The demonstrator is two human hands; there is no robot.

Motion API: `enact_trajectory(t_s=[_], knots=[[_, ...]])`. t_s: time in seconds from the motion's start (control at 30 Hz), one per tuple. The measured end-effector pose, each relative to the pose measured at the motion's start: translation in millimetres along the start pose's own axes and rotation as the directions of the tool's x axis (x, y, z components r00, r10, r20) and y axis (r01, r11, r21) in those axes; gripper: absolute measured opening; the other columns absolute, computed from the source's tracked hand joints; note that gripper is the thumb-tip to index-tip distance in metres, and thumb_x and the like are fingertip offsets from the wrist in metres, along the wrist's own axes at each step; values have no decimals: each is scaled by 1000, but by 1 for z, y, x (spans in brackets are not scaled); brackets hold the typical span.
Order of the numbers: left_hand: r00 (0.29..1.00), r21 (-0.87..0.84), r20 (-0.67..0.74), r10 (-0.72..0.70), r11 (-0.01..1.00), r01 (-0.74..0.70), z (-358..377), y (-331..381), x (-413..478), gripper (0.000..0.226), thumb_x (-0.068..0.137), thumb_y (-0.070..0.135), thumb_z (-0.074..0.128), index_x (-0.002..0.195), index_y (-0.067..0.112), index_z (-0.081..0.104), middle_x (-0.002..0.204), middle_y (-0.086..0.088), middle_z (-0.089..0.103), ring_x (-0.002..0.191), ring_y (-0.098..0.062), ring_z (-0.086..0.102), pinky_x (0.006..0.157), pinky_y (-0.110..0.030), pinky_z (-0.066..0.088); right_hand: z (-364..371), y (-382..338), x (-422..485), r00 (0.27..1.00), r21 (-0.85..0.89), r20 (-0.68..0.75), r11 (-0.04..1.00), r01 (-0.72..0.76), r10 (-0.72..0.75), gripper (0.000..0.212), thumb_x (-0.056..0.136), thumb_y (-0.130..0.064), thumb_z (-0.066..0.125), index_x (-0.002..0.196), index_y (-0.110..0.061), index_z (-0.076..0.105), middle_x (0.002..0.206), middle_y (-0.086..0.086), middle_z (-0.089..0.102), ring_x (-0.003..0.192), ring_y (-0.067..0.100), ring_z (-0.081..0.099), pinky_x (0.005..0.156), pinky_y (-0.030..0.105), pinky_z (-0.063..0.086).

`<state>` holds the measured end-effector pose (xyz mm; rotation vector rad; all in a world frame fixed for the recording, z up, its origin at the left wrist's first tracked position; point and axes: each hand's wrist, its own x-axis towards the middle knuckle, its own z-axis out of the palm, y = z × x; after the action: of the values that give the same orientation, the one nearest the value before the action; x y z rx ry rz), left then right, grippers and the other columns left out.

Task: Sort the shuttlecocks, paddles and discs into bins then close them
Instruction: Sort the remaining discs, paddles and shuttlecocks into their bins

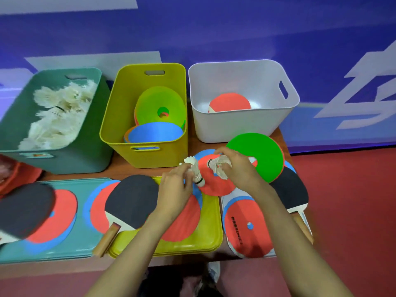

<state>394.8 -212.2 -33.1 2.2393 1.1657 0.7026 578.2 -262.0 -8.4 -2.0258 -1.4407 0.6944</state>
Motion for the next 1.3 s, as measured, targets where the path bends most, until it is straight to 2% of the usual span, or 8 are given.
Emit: enact_trajectory(t_s=[0.13,0.33,0.53,0.67,0.87,1.03,1.17,1.3], knots=[[992,-59,-122,-27,998,20,-62,-21,-17,13,87,22,53,89,19,65,75,6,67,68,-14,62,65,-35,48,12,-64,-8,992,81,55,991,107,-111,24,83,-1,56,103,-13,49,90,4,59,76,19,53,61,24,33],[937,-127,-339,-87,991,46,-154,-72,-24,25,85,34,49,93,17,66,83,16,63,74,-2,58,75,-31,45,56,-164,15,971,322,41,923,209,-234,24,88,-3,54,95,-26,56,85,-9,60,70,-1,52,64,16,40],[896,-112,-426,-123,990,82,-229,-141,-15,23,86,26,57,102,13,68,94,6,68,86,-10,59,79,-32,45,113,-243,60,971,229,-13,944,237,-240,32,88,0,50,98,-29,60,93,-3,60,66,-7,50,61,9,34],[877,-68,-469,-102,994,80,-273,-187,1,18,88,23,61,101,14,69,96,2,70,89,-10,58,79,-22,38,146,-287,93,958,131,-142,955,267,-249,28,88,-2,52,111,-15,61,97,0,62,61,-4,47,58,8,33],[938,106,-346,-23,992,63,-312,-245,51,12,93,22,56,95,16,66,82,-6,70,79,-28,62,64,-36,47,184,-333,146,955,-154,-237,977,146,-180,21,92,-1,42,112,-4,45,94,23,63,83,40,59,62,38,37],[976,334,-201,-83,931,148,-312,-276,86,13,88,8,54,95,12,64,77,-15,67,77,-37,60,55,-32,31,206,-343,178,987,-491,-71,866,94,-147,28,88,5,40,113,-6,45,109,20,58,93,40,60,69,40,45],[978,246,-170,-121,956,161,-312,-288,108,14,91,11,51,99,15,61,85,-14,65,86,-34,57,61,-35,39,220,-342,195,997,-594,0,802,64,-79,34,86,7,43,118,-4,47,126,17,43,99,39,58,75,40,45],[983,291,-127,-132,943,164,-314,-294,123,13,94,17,47,100,15,59,90,-11,67,88,-34,58,61,-33,36,226,-339,206,996,-643,-1,763,63,-84,29,86,3,45,113,-6,52,119,13,51,101,35,58,72,37,45]])
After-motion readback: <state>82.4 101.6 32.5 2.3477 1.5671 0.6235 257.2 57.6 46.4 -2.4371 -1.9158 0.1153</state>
